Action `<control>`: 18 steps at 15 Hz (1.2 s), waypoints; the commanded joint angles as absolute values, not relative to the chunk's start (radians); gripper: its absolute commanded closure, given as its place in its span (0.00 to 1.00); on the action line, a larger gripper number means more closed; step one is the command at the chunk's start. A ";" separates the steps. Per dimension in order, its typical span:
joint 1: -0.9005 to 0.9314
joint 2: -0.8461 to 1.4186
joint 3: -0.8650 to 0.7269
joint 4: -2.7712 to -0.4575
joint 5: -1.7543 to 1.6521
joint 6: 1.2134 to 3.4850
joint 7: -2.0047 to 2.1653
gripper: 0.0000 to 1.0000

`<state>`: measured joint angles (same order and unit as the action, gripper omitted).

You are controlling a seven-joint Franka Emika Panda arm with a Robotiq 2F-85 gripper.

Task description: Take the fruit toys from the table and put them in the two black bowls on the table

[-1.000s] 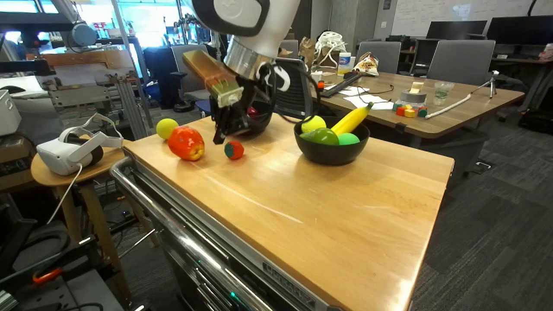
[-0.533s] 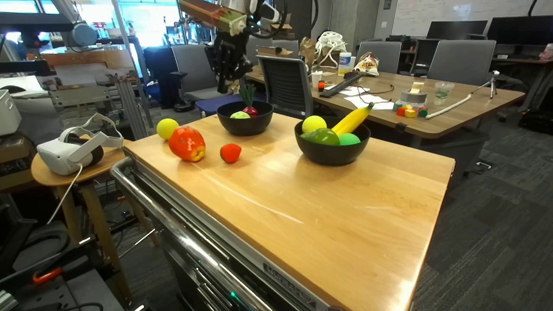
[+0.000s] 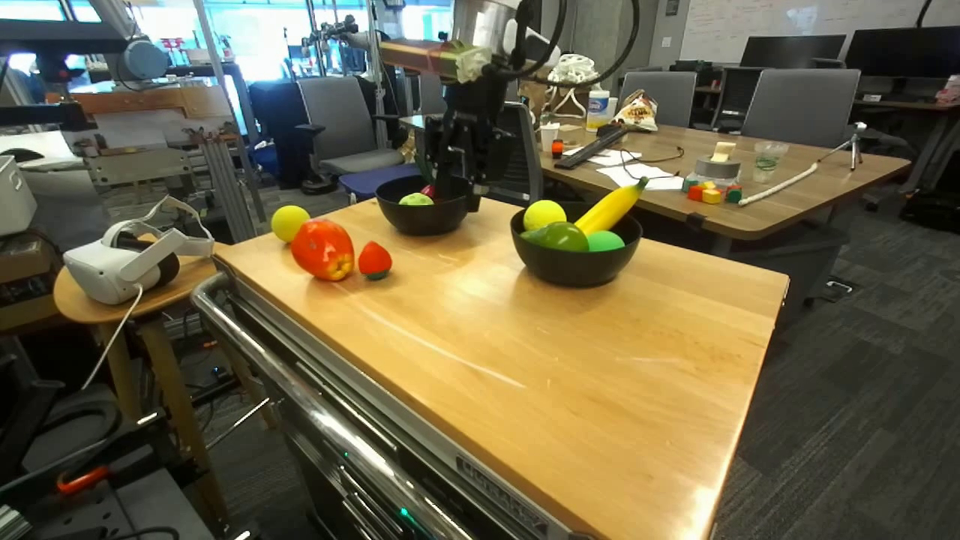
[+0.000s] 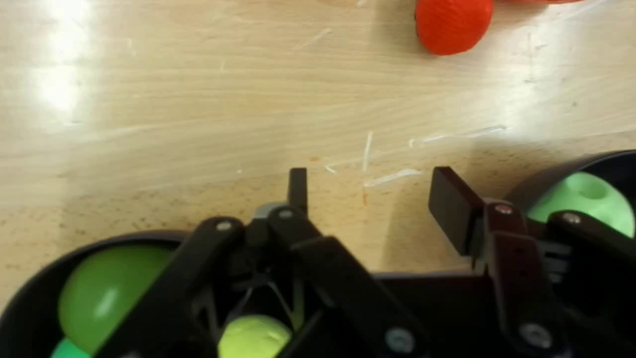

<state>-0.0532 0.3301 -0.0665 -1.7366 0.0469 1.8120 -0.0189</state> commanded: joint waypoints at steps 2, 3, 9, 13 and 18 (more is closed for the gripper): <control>-0.080 0.338 -0.077 -1.745 0.063 1.820 0.029 0.22; -0.088 0.338 -0.082 -1.752 0.072 1.828 0.038 0.15; -0.064 0.185 -0.098 -2.009 0.044 2.112 0.176 0.00; -0.029 0.047 -0.099 -2.227 -0.087 2.362 0.314 0.00; -0.035 0.050 -0.080 -2.245 -0.116 2.382 0.322 0.00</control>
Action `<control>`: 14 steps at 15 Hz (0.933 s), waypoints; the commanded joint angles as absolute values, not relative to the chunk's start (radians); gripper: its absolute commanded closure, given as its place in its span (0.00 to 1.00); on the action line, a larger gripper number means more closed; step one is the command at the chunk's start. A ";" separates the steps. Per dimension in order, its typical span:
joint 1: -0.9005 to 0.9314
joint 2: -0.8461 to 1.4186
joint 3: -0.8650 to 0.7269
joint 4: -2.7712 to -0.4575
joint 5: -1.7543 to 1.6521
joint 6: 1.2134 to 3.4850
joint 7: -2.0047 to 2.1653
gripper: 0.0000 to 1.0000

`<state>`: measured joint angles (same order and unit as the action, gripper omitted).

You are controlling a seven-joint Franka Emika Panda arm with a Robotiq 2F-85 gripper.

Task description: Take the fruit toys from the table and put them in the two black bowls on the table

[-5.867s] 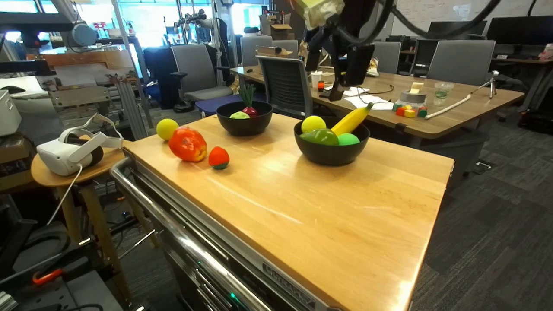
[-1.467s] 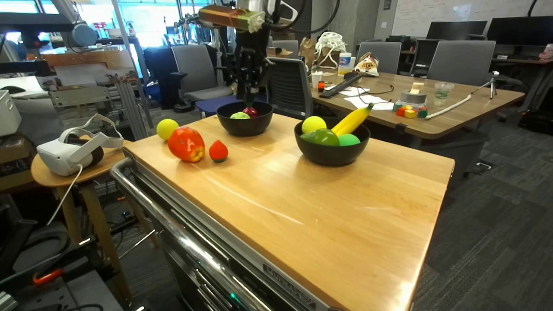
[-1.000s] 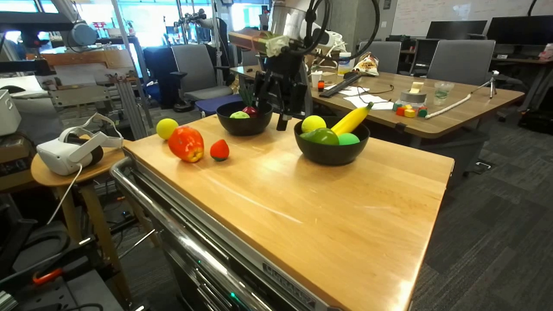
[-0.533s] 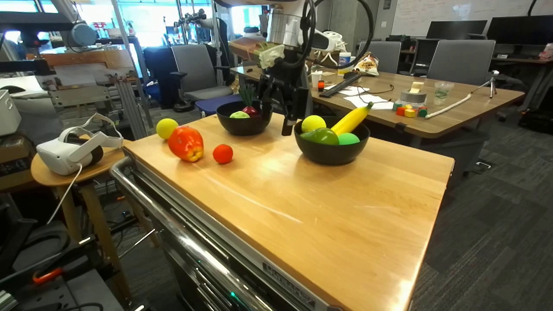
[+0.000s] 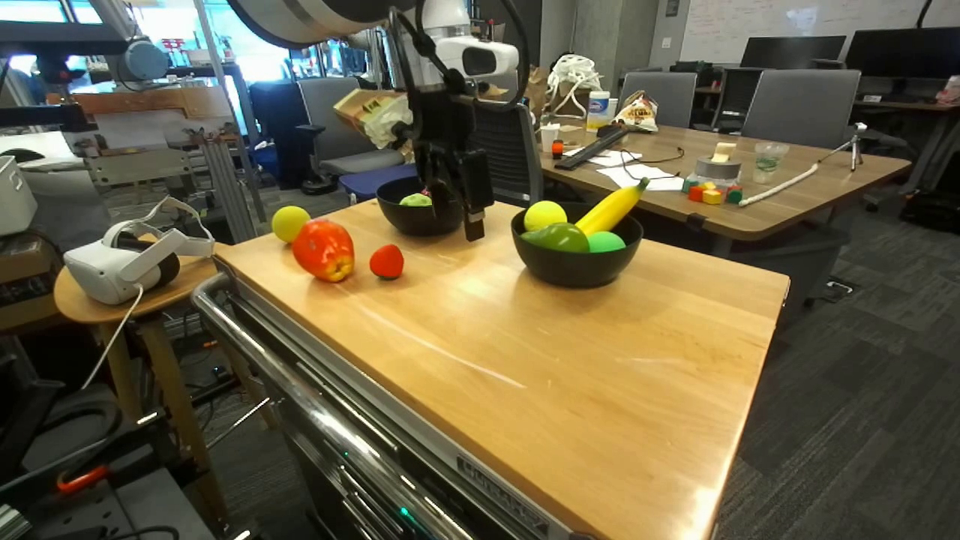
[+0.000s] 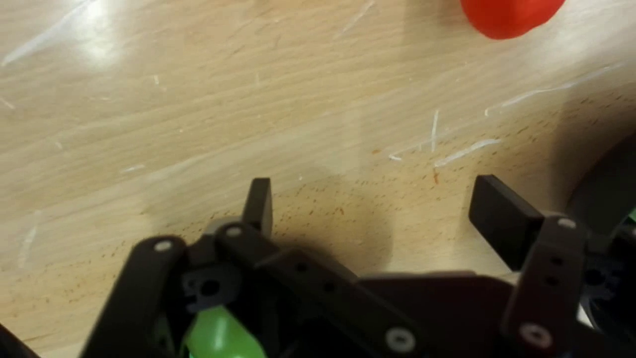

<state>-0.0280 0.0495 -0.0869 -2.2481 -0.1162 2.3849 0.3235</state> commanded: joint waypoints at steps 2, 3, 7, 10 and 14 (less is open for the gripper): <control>-0.036 0.090 -0.070 -2.210 -0.028 2.343 0.200 0.00; -0.036 0.115 -0.066 -2.197 -0.002 2.348 0.167 0.00; -0.054 0.250 -0.031 -2.113 0.213 2.334 -0.023 0.00; -0.061 0.307 -0.019 -2.052 0.233 2.238 -0.049 0.00; -0.026 0.281 -0.044 -2.018 0.110 2.124 0.069 0.00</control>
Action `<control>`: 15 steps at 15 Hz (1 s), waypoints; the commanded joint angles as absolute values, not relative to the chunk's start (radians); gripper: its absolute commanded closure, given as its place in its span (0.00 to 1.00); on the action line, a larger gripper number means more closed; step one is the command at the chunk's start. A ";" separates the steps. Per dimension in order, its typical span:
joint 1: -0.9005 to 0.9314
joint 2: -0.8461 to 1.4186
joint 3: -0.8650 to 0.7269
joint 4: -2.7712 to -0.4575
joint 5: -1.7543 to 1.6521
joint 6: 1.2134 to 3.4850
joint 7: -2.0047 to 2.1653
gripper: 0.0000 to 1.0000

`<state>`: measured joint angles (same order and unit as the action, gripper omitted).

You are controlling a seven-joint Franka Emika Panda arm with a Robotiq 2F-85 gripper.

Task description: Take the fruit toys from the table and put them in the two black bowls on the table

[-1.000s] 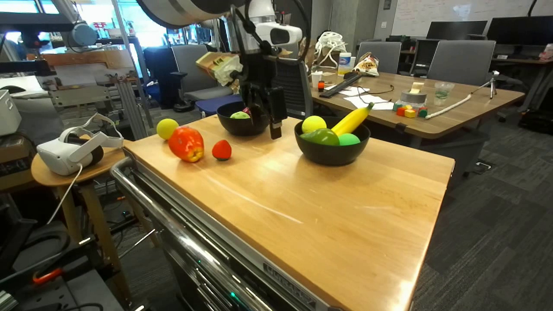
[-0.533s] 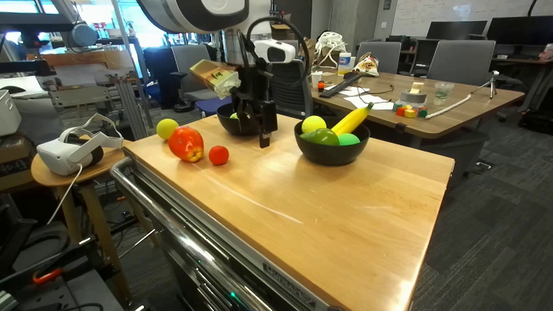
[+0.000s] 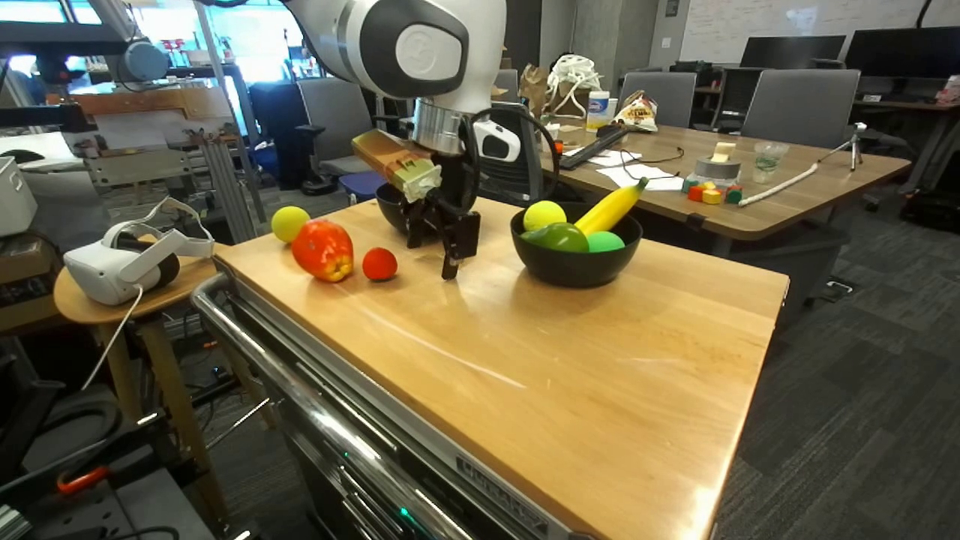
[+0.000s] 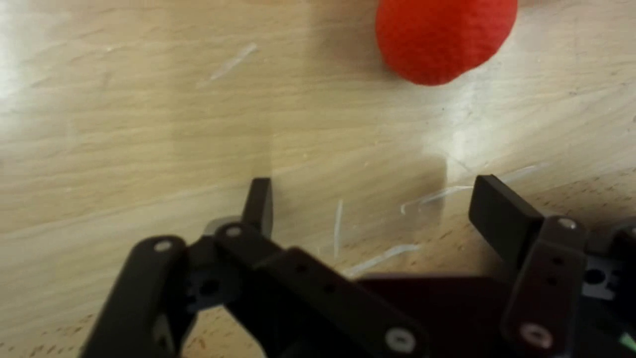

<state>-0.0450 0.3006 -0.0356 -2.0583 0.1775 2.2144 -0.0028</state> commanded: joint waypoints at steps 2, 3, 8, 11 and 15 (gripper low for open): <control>-0.015 0.263 -0.040 -2.009 0.069 2.057 0.103 0.00; -0.008 0.254 -0.037 -2.008 0.053 2.028 0.117 0.00; 0.011 0.210 -0.022 -2.038 0.039 1.952 0.144 0.00; 0.010 0.213 -0.014 -2.060 0.058 1.968 0.128 0.00; -0.014 0.251 -0.024 -2.096 0.103 2.006 0.111 0.00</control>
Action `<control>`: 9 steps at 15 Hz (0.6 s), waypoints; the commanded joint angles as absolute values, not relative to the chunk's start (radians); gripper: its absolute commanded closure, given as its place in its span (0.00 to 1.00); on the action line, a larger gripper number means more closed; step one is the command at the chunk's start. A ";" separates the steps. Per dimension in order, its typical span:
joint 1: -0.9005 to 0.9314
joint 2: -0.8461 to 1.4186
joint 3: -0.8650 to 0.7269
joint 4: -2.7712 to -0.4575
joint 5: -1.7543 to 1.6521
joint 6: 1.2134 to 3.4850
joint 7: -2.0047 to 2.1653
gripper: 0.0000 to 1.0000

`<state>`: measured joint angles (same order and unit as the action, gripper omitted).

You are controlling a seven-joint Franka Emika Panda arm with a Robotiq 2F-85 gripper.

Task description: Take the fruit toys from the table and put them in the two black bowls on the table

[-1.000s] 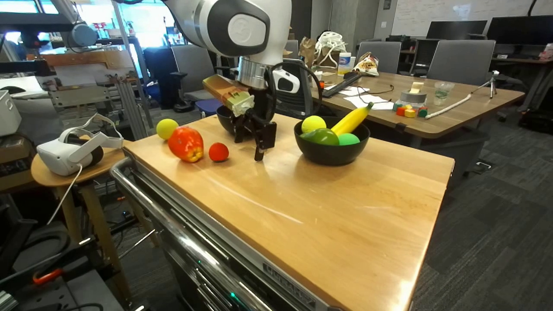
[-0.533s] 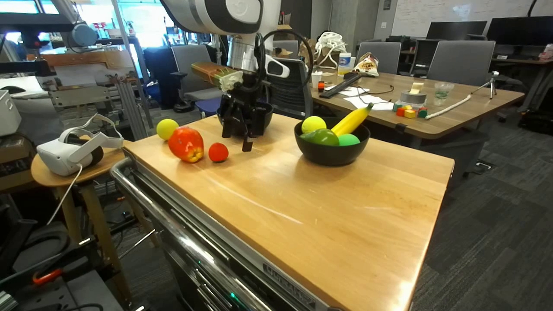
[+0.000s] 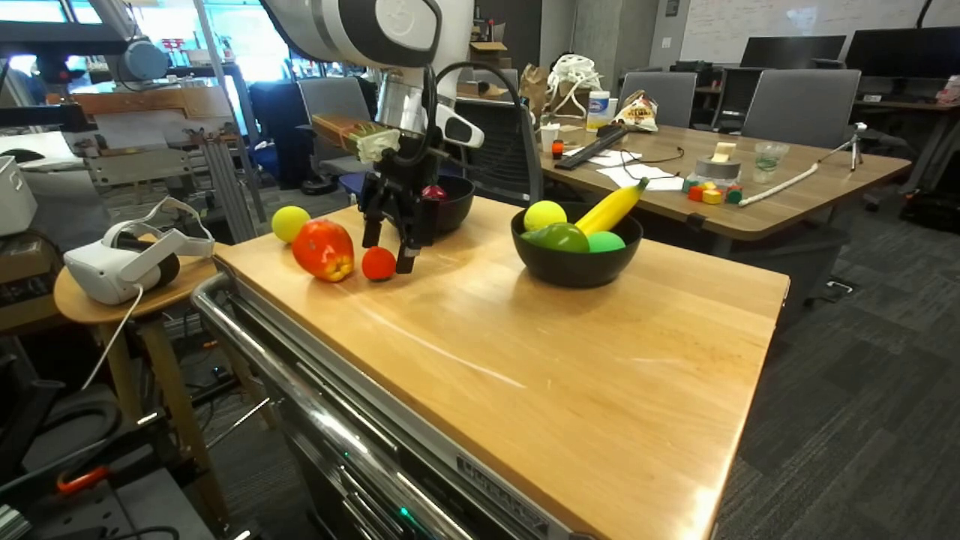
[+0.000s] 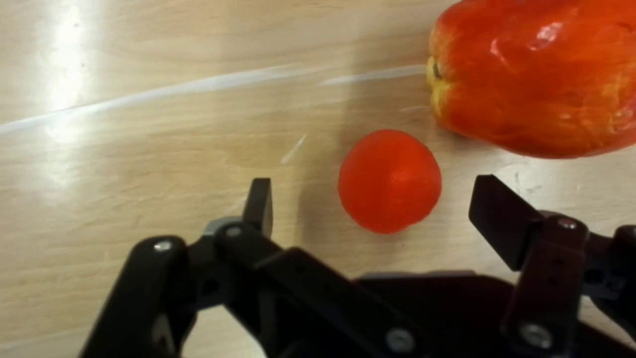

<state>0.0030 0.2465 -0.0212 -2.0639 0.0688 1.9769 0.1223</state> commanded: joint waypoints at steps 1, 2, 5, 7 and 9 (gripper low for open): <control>-0.018 0.254 -0.025 -2.106 0.109 2.009 0.108 0.00; -0.021 0.252 -0.026 -2.118 0.112 2.016 0.108 0.06; -0.024 0.242 -0.027 -2.138 0.110 2.023 0.110 0.42; -0.025 0.235 -0.027 -2.138 0.110 2.026 0.110 0.57; -0.025 0.230 -0.029 -2.139 0.107 2.026 0.110 0.71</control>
<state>-0.0226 0.2512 -0.0301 -2.1112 0.0935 2.0006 0.1212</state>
